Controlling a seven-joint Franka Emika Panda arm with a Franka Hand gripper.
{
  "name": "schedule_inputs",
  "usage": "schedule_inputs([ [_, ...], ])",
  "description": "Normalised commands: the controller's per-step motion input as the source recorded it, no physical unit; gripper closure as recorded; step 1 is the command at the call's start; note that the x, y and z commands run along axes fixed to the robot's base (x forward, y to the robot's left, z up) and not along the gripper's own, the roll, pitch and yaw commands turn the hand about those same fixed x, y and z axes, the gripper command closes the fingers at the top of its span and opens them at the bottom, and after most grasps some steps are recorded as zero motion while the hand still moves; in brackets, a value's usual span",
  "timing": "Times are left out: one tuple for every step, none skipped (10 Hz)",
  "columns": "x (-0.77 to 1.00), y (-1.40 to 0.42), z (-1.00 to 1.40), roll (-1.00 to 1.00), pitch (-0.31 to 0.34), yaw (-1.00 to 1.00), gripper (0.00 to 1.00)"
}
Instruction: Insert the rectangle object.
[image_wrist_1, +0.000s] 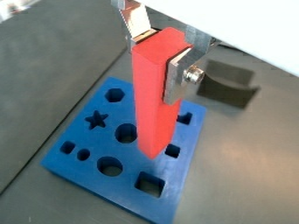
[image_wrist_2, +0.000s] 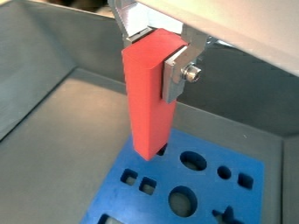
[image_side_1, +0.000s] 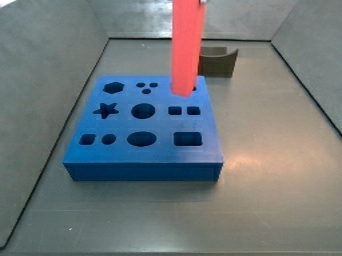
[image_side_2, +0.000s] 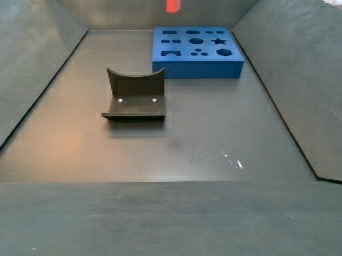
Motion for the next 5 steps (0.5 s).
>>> schedule_inputs([
  [0.00,-0.10,-0.11,0.07,0.029,-0.98,1.00],
  [-0.01,-0.09,-0.08,0.11,0.019,-0.99,1.00],
  [-0.02,-0.09,-0.06,0.13,0.017,-0.98,1.00],
  [-0.02,-0.07,-0.07,0.15,0.009,-0.97,1.00],
  [-0.02,-0.07,-0.06,0.15,0.010,-0.98,1.00],
])
